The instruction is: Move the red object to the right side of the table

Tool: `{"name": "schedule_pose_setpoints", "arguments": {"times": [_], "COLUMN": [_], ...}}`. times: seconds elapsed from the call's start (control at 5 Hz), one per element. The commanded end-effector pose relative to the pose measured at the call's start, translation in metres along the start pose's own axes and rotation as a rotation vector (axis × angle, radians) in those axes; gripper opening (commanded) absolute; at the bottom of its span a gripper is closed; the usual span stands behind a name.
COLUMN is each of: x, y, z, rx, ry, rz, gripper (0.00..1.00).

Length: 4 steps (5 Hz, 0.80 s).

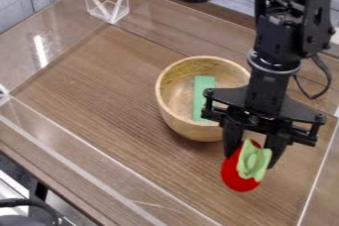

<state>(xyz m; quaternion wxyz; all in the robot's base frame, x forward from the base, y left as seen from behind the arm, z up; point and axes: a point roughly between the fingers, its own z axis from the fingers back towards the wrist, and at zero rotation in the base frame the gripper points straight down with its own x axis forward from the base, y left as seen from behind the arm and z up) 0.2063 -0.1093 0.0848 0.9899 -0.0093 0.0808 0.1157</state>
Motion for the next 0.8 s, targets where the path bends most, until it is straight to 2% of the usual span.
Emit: {"name": "schedule_pose_setpoints", "arguments": {"times": [0.0, 0.2, 0.6], "x": [0.006, 0.003, 0.014], "y": [0.001, 0.007, 0.006], "z": [-0.002, -0.022, -0.038], "rx": [-0.030, -0.030, -0.023], "ry": [-0.029, -0.024, -0.005], "rz": [-0.001, -0.005, -0.044], "gripper": [1.00, 1.00, 1.00]}}
